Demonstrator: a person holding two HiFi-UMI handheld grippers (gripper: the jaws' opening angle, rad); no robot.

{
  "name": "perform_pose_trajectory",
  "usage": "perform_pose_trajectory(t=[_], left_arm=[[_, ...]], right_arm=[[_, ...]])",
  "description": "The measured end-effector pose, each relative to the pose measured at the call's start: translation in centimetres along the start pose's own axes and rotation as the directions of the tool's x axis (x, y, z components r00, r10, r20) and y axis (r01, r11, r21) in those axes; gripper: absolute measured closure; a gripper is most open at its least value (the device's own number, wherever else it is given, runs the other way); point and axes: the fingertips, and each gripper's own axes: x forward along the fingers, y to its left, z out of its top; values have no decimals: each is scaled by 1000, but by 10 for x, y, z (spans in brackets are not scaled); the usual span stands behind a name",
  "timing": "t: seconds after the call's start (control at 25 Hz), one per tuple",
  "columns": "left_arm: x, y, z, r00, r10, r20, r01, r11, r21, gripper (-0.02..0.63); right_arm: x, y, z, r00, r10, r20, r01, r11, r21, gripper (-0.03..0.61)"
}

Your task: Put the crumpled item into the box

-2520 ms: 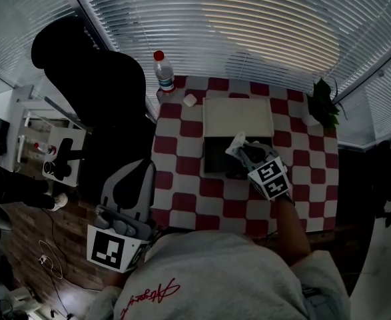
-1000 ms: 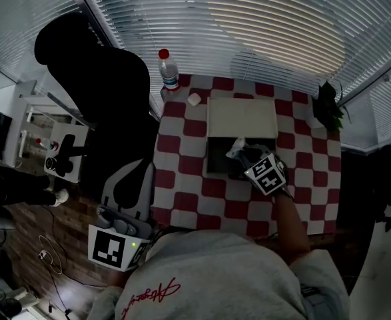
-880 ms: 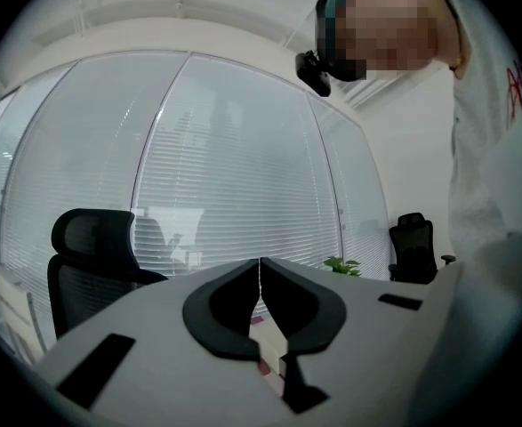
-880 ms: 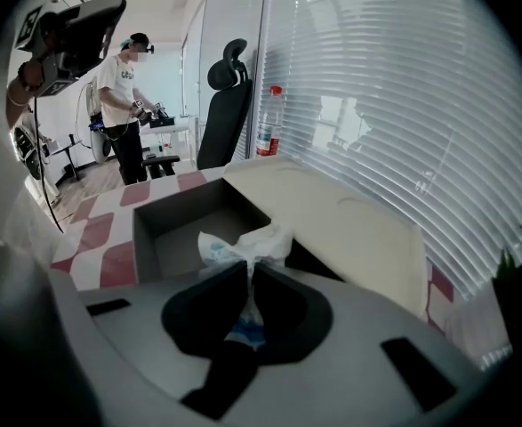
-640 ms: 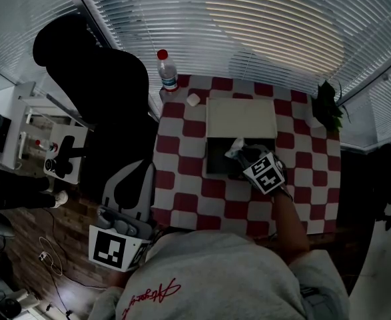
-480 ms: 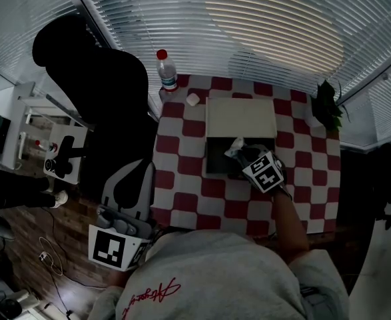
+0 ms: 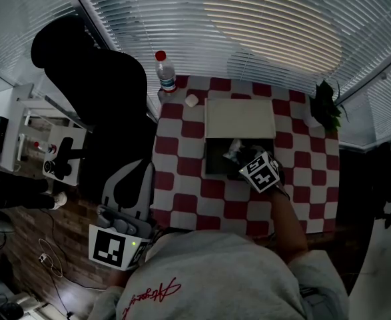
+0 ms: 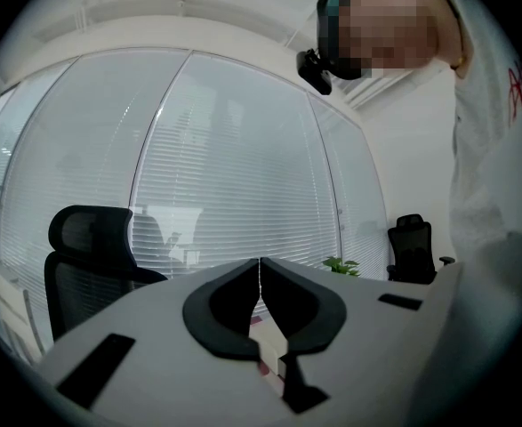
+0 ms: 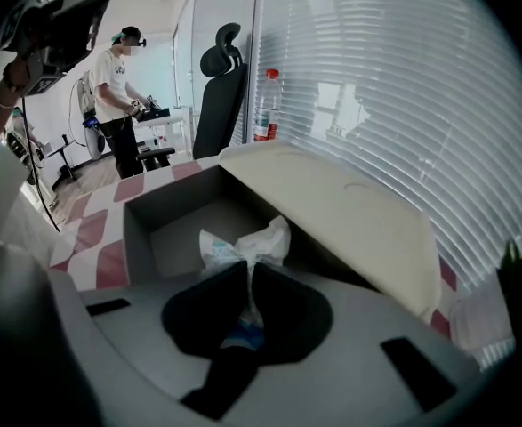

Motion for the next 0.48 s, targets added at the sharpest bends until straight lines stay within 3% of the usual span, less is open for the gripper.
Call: perform_pose_trajectory(t=[0.48], left_arm=[[2, -2, -2, 999, -20, -25, 20, 1000, -3, 595]], right_arm=[[-1, 0, -3, 1000, -3, 0, 3, 1000, 11, 535]])
